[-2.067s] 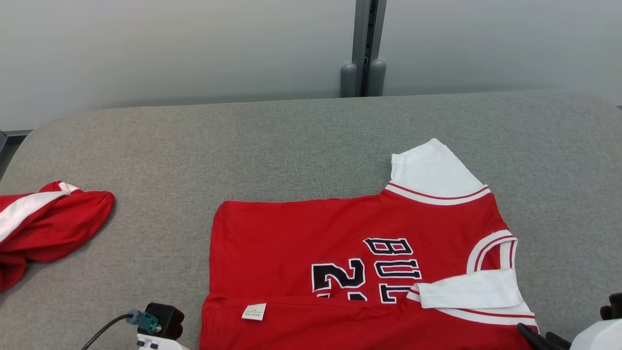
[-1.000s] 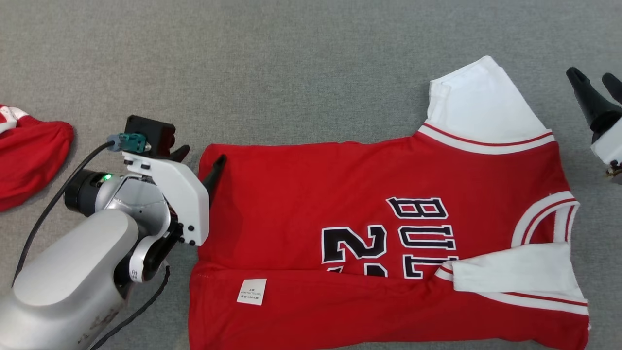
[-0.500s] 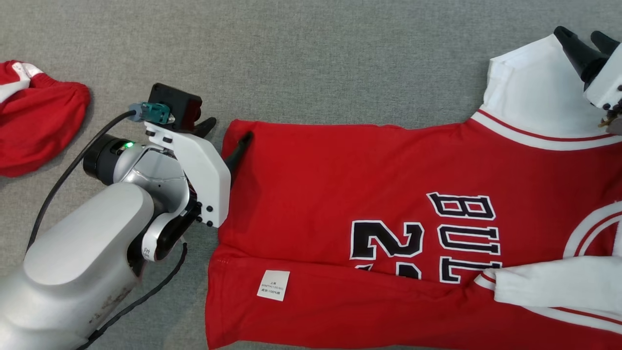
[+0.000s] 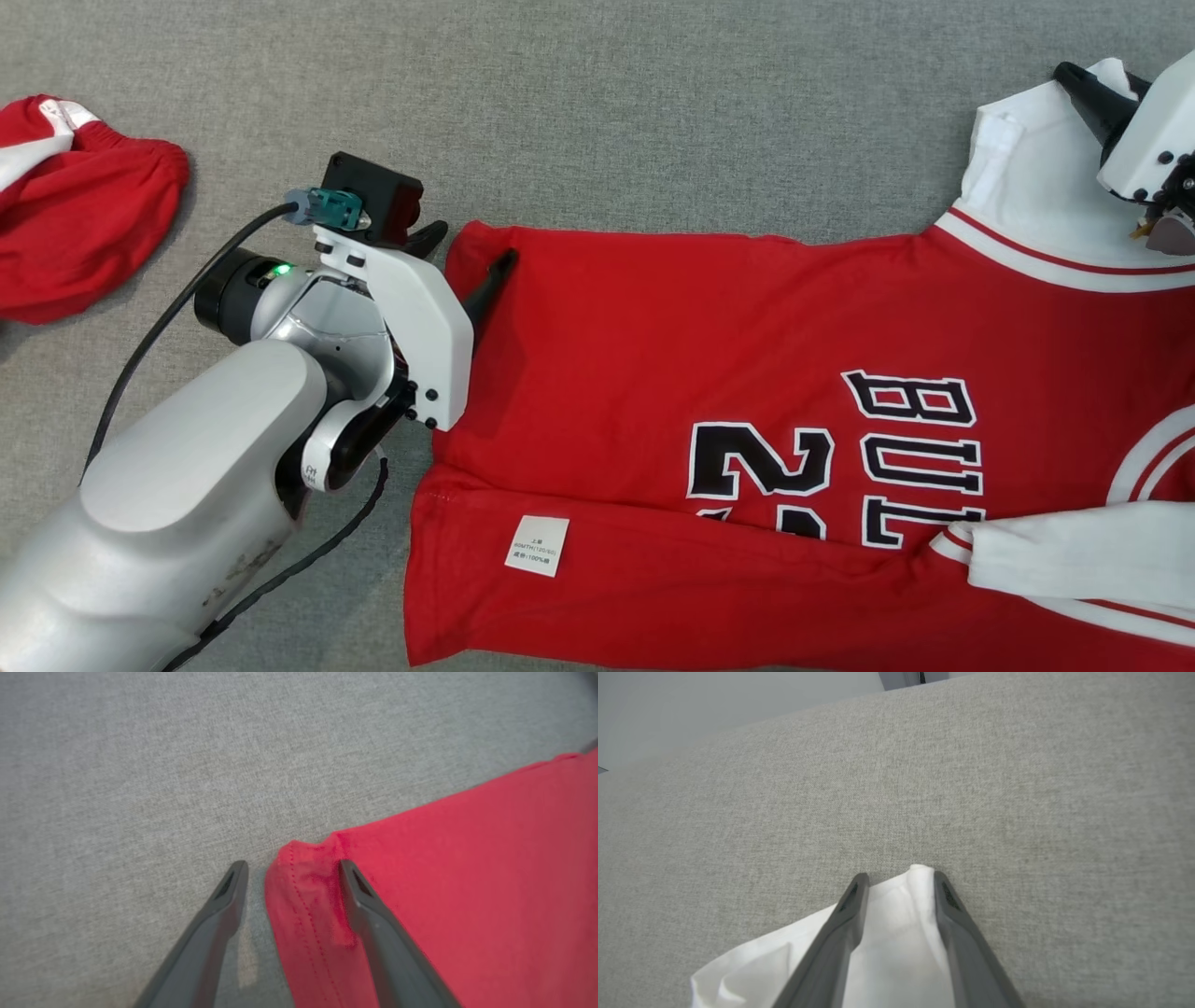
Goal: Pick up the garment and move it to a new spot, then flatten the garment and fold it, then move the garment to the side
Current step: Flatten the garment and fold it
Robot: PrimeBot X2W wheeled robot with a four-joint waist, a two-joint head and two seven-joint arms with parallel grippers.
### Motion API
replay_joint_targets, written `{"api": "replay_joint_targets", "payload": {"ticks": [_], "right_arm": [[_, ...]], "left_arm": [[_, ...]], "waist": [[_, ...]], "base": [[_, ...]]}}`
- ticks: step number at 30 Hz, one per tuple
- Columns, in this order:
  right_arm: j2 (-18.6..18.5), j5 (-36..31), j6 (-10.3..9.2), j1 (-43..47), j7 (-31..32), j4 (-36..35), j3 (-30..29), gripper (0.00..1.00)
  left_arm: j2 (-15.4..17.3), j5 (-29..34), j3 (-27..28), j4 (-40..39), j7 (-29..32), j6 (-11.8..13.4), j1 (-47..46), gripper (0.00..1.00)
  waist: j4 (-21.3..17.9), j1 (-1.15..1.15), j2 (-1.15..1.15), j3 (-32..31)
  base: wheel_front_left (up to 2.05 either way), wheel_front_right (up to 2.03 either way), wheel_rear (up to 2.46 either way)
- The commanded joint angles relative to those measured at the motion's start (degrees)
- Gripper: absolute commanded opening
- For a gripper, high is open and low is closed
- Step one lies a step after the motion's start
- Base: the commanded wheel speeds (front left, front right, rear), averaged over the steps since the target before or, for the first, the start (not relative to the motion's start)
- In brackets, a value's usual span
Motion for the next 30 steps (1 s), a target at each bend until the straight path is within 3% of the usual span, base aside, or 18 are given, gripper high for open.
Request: {"api": "replay_joint_targets", "payload": {"ticks": [1,2,4,16,26,30], "right_arm": [[-0.29,0.67,0.12,0.05,-0.13,0.60,0.90,0.00],[-0.46,1.08,0.12,0.04,-0.39,0.55,1.24,0.00],[-0.74,1.69,0.12,0.14,-1.47,0.40,1.92,0.00],[-1.20,6.72,0.12,1.00,-8.20,1.33,2.51,0.00],[-2.93,9.55,0.12,3.59,-8.52,1.79,5.10,0.00],[-3.71,12.02,0.12,5.77,-6.18,0.65,7.00,0.00]], "left_arm": [[-0.30,-0.21,-0.08,0.56,-0.27,-0.37,-0.95,1.00],[-0.41,-0.22,0.01,0.80,-0.58,-0.46,-0.96,0.74],[-0.59,-0.16,-0.09,1.34,-0.88,-0.96,-1.08,0.00],[0.86,-0.80,0.31,4.10,-1.28,-1.83,-0.13,0.00],[2.18,-2.12,0.00,4.62,-1.56,-0.94,3.50,0.00],[2.75,-2.32,-0.95,4.01,-0.70,-1.66,4.59,0.00]], "waist": [[-0.16,0.00,0.00,-0.07],[-0.27,0.00,0.00,-0.20],[-0.50,0.00,0.00,-0.59],[-1.97,0.00,0.00,-5.33],[-3.35,0.00,0.00,-9.65],[-4.13,0.00,0.00,-11.93]], "base": [[0.00,0.00,0.00],[0.00,0.00,0.00],[0.00,0.00,0.00],[0.00,0.00,0.00],[0.00,0.00,0.00],[0.00,0.00,0.00]]}}
